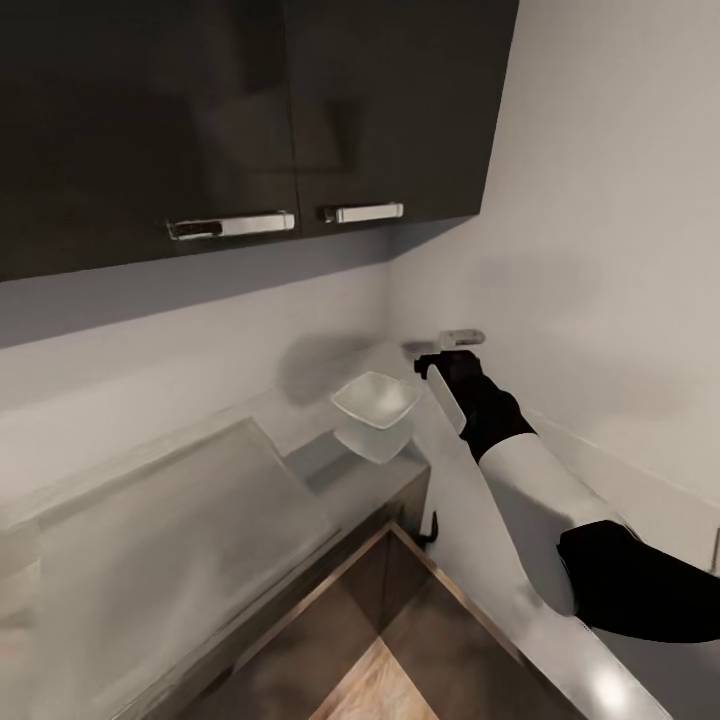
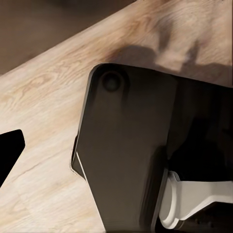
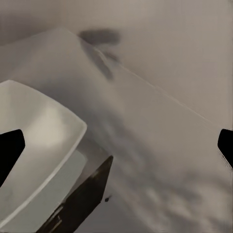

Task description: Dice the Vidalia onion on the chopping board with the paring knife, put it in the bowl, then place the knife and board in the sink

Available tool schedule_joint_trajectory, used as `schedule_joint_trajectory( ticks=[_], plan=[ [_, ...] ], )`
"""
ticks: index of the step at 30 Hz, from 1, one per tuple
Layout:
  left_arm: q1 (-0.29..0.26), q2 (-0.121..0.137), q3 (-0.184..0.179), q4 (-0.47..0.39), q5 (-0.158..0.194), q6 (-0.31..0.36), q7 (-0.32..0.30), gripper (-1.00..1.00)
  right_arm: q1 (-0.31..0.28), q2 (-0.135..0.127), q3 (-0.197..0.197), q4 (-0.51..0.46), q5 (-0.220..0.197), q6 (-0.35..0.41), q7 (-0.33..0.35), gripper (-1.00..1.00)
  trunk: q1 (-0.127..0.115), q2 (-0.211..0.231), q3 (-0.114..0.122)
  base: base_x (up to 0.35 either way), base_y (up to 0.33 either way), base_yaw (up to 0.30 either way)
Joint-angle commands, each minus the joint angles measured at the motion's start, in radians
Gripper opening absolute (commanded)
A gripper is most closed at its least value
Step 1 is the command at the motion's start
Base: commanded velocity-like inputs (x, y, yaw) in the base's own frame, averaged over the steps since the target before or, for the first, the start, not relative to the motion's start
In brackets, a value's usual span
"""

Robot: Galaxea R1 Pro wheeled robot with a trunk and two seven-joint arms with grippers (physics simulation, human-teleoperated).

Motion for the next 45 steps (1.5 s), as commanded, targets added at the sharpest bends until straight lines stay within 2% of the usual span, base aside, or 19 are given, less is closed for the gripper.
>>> schedule_joint_trajectory(
  ticks=[1,12,16,19,23,33,45],
  plan=[
    [0.000,-0.001,0.003,0.002,0.006,0.000,-0.004,1.00,-0.001,-0.001,0.004,0.000,-0.010,0.003,-0.009,1.00,0.001,-0.002,-0.002,0.256,-0.168,0.000],
    [0.000,-0.001,0.004,0.009,0.006,-0.001,-0.004,1.00,-0.001,-0.001,0.003,0.012,-0.012,0.002,-0.009,1.00,0.001,-0.002,-0.002,0.190,-0.130,0.000],
    [0.000,-0.001,0.004,0.011,0.006,0.000,-0.004,1.00,-0.001,0.000,0.004,0.020,-0.054,0.002,-0.008,1.00,0.001,-0.002,-0.002,0.021,-0.014,0.000],
    [0.000,-0.001,0.004,0.016,0.006,0.000,-0.004,1.00,-0.001,-0.001,0.004,0.022,-0.115,0.002,-0.008,1.00,0.001,-0.002,-0.002,0.005,-0.004,0.000],
    [0.000,-0.001,0.004,0.021,0.006,0.000,-0.004,1.00,-0.001,-0.002,0.004,0.023,-0.144,0.001,-0.008,1.00,0.001,-0.002,-0.002,0.001,-0.001,0.000],
    [0.000,-0.001,0.004,0.024,0.007,0.000,-0.004,1.00,0.000,-0.002,0.004,0.029,-0.152,0.000,-0.005,1.00,0.001,-0.002,-0.002,0.000,0.000,0.000],
    [0.000,-0.001,0.004,0.025,0.007,0.000,-0.004,1.00,0.000,-0.001,0.005,0.098,-0.157,-0.007,-0.002,1.00,0.001,-0.002,-0.003,0.000,0.000,0.000]
  ],
)
